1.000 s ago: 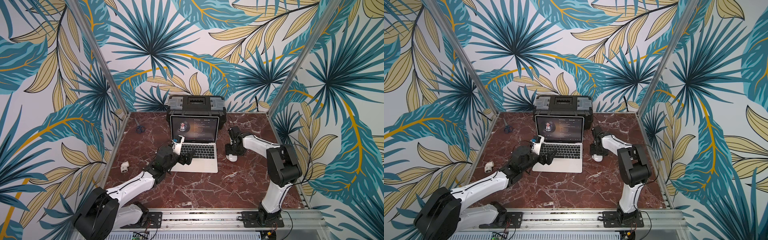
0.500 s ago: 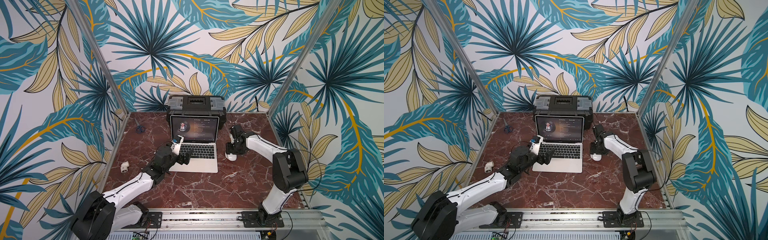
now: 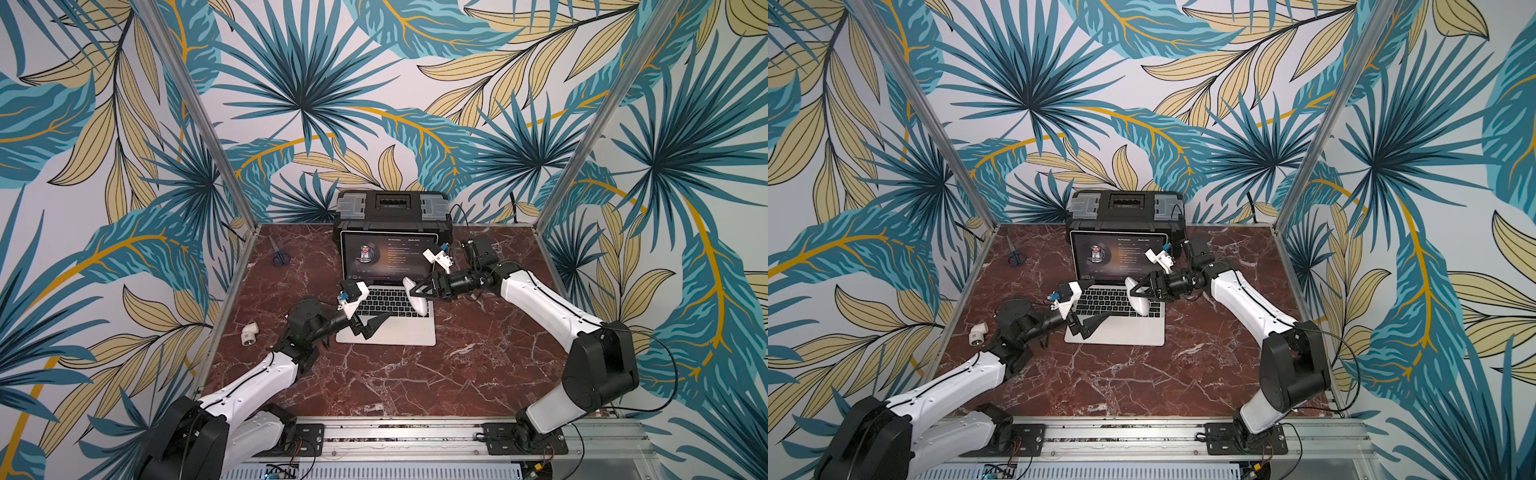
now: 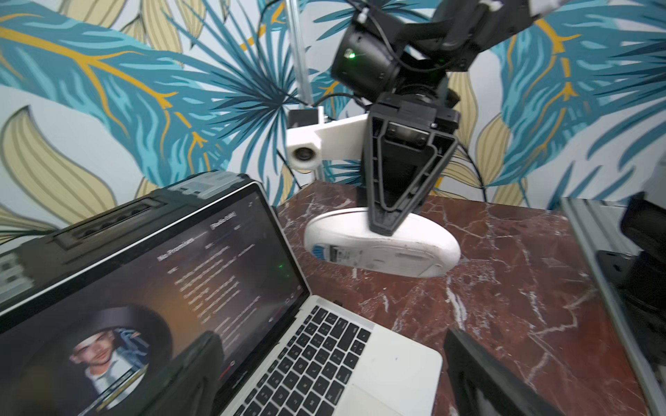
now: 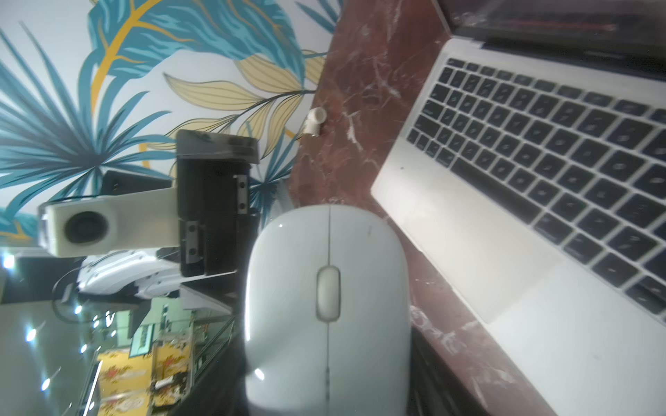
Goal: Remove the wireless mouse receiver from the laptop
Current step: Pick up the mouse from the center of the board.
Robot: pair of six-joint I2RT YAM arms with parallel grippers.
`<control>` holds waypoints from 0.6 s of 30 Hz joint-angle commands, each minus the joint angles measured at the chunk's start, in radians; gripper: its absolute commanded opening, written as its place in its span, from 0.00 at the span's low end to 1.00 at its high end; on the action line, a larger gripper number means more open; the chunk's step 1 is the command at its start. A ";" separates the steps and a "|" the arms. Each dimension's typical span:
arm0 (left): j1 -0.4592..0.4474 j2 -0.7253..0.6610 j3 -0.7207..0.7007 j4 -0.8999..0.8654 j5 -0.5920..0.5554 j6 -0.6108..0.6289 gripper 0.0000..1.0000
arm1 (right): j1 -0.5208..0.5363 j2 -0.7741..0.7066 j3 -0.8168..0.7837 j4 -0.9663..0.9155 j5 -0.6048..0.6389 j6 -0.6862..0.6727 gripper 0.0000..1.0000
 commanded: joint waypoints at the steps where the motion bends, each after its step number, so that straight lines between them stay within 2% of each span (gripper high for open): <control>1: 0.002 0.000 0.047 0.053 0.171 0.015 1.00 | 0.025 -0.024 -0.005 0.033 -0.164 0.005 0.46; 9: -0.010 -0.006 0.050 0.016 0.161 0.062 1.00 | 0.129 0.017 -0.027 0.057 -0.283 -0.044 0.46; 18: -0.025 0.006 0.046 0.031 0.091 0.080 1.00 | 0.177 0.080 -0.021 0.041 -0.332 -0.094 0.45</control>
